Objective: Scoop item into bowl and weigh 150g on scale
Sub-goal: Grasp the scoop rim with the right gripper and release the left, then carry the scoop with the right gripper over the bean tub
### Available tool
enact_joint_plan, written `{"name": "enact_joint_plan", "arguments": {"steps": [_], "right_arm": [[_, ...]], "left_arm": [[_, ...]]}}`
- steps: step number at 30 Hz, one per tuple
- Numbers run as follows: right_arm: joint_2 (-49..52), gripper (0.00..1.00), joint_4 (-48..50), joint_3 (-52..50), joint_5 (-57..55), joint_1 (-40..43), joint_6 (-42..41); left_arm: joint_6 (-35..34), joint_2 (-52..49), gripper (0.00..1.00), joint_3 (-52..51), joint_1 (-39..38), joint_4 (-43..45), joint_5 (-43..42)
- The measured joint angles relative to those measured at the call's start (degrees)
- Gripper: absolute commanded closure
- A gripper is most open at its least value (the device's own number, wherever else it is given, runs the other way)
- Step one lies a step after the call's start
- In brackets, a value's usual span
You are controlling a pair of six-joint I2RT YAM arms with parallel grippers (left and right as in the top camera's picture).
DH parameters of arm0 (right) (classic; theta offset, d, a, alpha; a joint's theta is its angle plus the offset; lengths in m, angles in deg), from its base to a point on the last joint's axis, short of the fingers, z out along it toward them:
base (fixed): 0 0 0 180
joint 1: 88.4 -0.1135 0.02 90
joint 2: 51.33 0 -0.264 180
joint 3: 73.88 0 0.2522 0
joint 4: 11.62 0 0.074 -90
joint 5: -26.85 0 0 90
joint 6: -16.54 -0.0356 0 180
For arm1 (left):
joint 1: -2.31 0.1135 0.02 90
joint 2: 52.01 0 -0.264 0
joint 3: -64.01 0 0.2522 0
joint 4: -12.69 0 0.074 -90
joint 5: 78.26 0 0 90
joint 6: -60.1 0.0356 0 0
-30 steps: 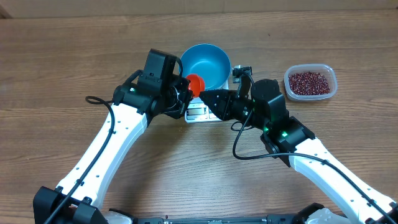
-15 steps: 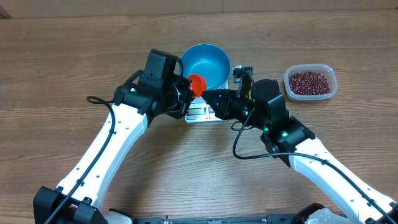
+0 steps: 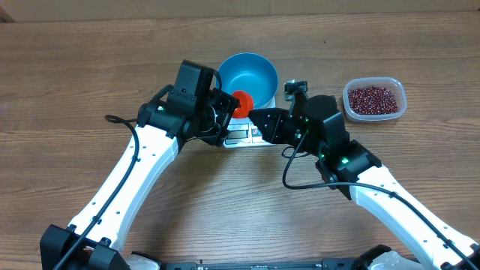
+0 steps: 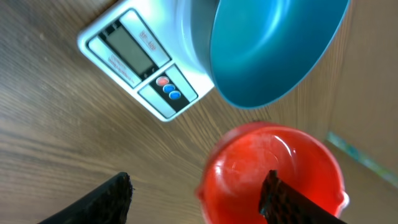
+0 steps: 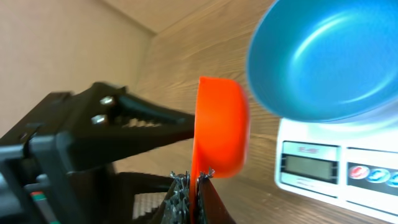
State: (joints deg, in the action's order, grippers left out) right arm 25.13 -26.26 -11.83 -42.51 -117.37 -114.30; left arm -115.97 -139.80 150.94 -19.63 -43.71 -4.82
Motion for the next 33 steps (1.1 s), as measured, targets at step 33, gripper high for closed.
{"name": "enact_joint_plan", "arguments": {"steps": [33], "right_arm": [[-9.4, 0.96, -51.3, 23.5, 4.5, 37.8, 19.7]], "left_arm": [[60.8, -0.4, 0.25, 15.6, -6.5, -6.0, 13.9]]}}
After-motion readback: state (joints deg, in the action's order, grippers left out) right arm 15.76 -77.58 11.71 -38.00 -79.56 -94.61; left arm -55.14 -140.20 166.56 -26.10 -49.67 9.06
